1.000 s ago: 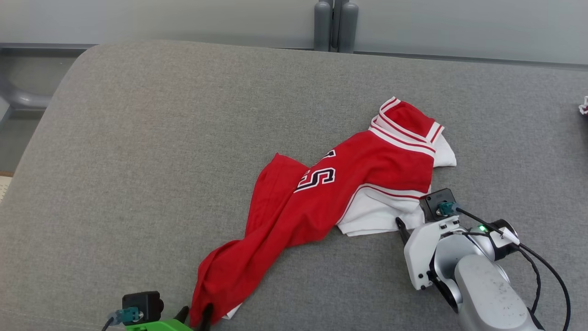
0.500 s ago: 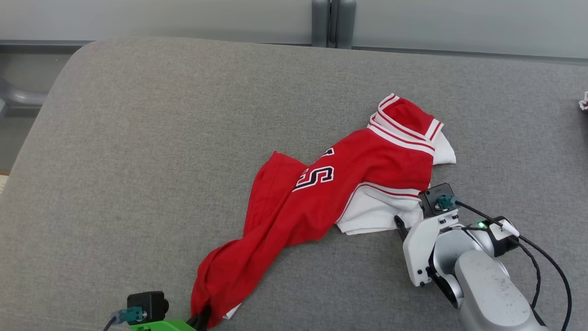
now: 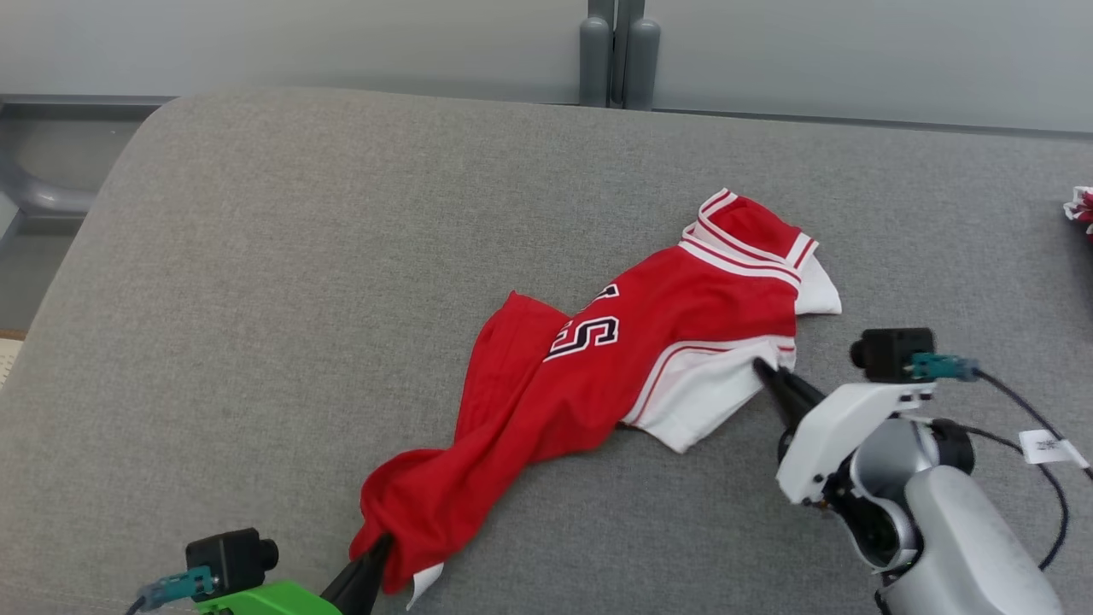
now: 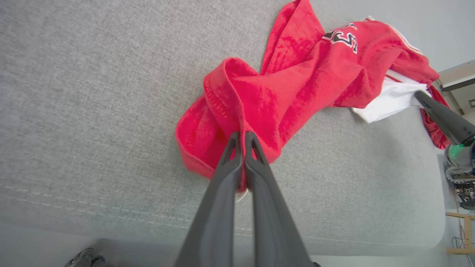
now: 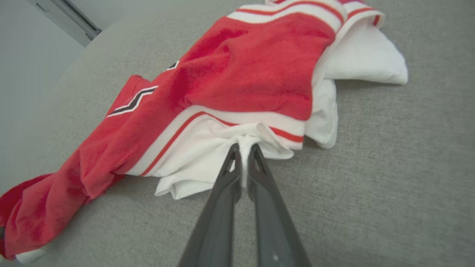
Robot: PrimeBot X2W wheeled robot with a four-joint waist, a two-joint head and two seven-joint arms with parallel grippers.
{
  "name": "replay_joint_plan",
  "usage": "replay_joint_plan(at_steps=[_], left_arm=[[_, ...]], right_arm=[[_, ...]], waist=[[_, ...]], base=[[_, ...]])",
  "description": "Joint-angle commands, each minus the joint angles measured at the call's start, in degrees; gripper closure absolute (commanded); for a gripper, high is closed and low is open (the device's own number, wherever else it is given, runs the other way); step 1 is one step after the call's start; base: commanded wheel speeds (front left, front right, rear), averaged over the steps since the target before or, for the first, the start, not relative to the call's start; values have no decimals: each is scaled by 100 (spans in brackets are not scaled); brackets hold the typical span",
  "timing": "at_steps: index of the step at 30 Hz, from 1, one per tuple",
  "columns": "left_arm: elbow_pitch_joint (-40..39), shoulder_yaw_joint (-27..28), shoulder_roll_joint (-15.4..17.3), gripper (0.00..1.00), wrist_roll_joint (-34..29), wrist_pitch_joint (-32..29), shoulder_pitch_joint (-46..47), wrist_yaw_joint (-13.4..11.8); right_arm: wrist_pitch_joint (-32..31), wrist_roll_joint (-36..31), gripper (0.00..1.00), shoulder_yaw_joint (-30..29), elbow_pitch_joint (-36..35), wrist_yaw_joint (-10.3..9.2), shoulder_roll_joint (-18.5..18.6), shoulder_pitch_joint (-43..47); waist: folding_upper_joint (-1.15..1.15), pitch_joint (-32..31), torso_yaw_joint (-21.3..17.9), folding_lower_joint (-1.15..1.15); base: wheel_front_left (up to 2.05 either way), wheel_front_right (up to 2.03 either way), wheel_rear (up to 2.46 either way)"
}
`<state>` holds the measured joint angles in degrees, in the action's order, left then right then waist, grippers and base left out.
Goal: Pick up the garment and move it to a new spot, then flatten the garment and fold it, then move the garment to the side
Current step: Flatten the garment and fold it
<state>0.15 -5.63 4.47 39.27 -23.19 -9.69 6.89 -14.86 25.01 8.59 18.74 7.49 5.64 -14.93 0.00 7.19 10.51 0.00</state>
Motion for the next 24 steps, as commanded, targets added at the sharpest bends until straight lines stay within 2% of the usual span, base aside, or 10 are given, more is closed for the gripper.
replay_joint_plan(at_steps=[1,5,9,17,24], left_arm=[[-281,65,42,100,227,-71,-130,29],[-1461,321,112,100,1062,-370,-455,44],[-2140,539,122,100,1589,-558,-616,-14],[-3242,552,66,100,2271,-851,-628,-137],[-4486,498,234,100,2590,-1253,-218,-352]], right_arm=[[-61,279,100,-154,-292,-1,121,158],[-408,1164,100,-711,-1533,0,363,504],[-700,1608,100,-1159,-2236,0,377,730],[-1151,1927,100,-1815,-3467,0,238,940],[-1712,2259,100,-2501,-4871,1,219,552]], waist=[[0,-72,-53,0],[0,-247,-144,0],[0,-392,-224,0],[0,-580,-381,0],[0,-471,-522,0]], base=[[0,0,0],[0,0,0],[0,0,0],[0,0,0],[0,0,0]])
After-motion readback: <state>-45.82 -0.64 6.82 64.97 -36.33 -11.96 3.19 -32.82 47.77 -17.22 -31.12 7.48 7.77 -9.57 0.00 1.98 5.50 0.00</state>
